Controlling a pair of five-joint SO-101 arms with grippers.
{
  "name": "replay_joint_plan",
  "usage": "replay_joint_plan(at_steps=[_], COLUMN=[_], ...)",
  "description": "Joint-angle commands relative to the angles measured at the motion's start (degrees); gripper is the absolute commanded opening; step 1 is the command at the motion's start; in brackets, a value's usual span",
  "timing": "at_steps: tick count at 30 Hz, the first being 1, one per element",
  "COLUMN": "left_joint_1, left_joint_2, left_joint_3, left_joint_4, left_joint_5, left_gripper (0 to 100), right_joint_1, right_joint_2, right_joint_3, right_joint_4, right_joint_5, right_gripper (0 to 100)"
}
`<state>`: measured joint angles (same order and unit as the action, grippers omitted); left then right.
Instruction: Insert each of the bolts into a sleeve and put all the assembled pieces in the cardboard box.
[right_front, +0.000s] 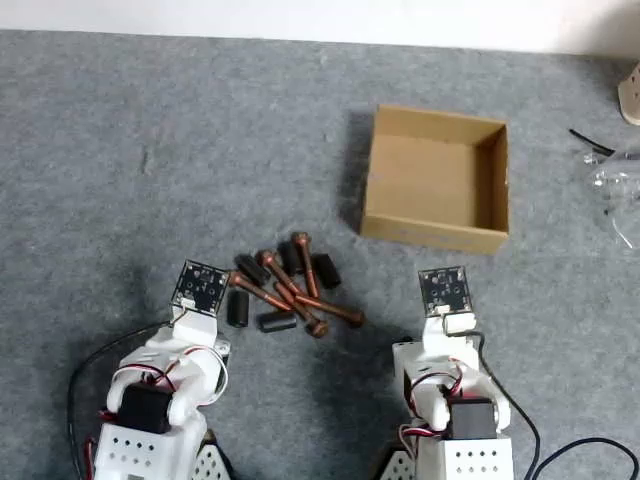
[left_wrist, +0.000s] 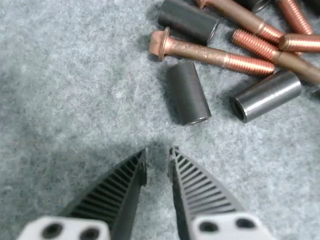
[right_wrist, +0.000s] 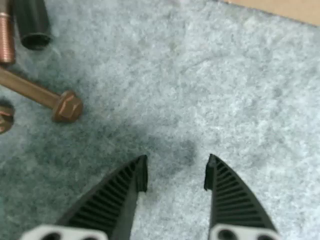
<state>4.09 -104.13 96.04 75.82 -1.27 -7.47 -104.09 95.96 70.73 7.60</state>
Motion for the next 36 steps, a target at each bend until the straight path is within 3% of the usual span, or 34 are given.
replay_joint_plan(at_steps=[1, 29, 36], left_joint_1=[-0.22, -0.22, -0.22], left_joint_2=[-0.66, -0.66, -0.66], left_joint_3=[1.10, 1.10, 1.10], left_joint_4=[0.18, 0.18, 0.18], left_joint_5=[-0.09, -0.09, -0.09], left_gripper=[9, 9, 9], right_joint_1=[-0.31, -0.31, -6.55], right_joint_2=[-0.66, -0.66, -0.66], right_joint_3=[7.69, 7.69, 7.69], right_joint_4=[0.40, 0.40, 0.04], right_joint_5=[-0.44, -0.44, -0.62], right_gripper=[17.8, 17.8, 17.8])
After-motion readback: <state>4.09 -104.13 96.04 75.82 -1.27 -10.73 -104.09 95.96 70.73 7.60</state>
